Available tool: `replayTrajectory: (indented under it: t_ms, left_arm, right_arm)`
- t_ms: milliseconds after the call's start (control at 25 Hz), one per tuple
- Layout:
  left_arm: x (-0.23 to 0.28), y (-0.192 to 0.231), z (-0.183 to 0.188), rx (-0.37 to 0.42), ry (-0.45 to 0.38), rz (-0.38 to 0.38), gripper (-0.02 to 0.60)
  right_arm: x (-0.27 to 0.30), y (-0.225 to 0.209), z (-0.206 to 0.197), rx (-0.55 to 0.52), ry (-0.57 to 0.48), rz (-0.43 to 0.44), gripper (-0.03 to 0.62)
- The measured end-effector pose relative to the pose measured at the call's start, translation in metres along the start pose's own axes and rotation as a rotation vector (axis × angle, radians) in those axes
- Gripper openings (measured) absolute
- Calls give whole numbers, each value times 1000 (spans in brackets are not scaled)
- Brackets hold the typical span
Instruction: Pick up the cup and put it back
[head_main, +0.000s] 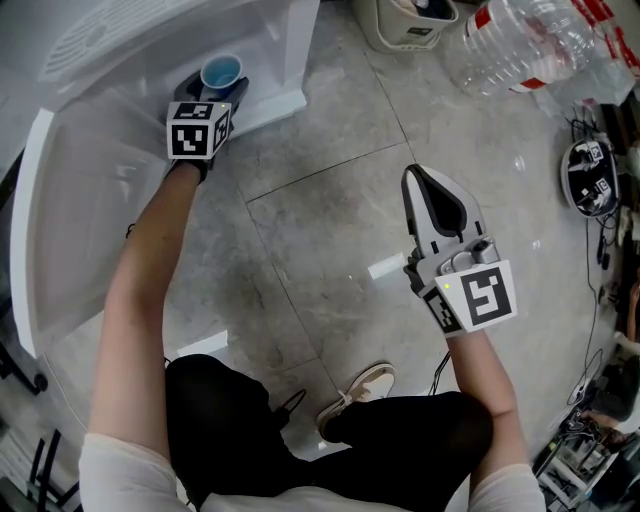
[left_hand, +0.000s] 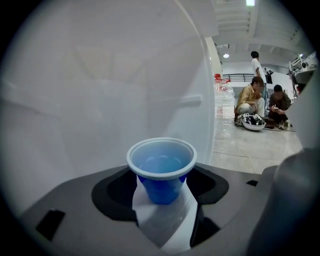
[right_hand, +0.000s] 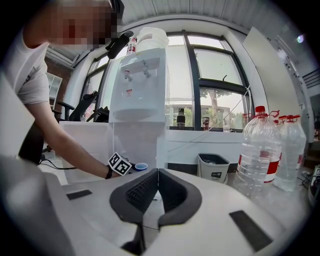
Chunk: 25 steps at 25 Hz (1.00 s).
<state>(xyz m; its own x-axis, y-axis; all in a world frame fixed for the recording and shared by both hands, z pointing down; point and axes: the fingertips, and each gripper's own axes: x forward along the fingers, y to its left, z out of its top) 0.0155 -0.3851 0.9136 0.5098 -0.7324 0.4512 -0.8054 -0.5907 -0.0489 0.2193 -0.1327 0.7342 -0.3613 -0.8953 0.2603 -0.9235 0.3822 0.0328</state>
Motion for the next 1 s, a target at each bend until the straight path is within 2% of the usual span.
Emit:
replayTrajectory:
  t_ms: [200, 320, 440, 680, 840, 1000]
  left_arm:
    - [1, -3, 0, 12, 0, 1, 324]
    - [1, -2, -1, 4, 5, 18, 379]
    - [-3, 2, -2, 18, 8, 38, 397]
    - [-10, -5, -4, 51, 27, 17, 403]
    - [-15, -7, -2, 17, 24, 19, 405]
    - [-24, -12, 0, 32, 25, 9, 405]
  right_arm:
    - [-1, -1, -1, 2, 1, -1, 20]
    - [-3, -2, 0, 2, 0, -2, 20]
    - [-4, -3, 3, 0, -9, -2, 20]
    - [-3, 0, 7, -1, -22, 6, 20]
    - [-1, 6, 13, -5, -41, 17, 20]
    - [2, 14, 18, -13, -53, 28, 20]
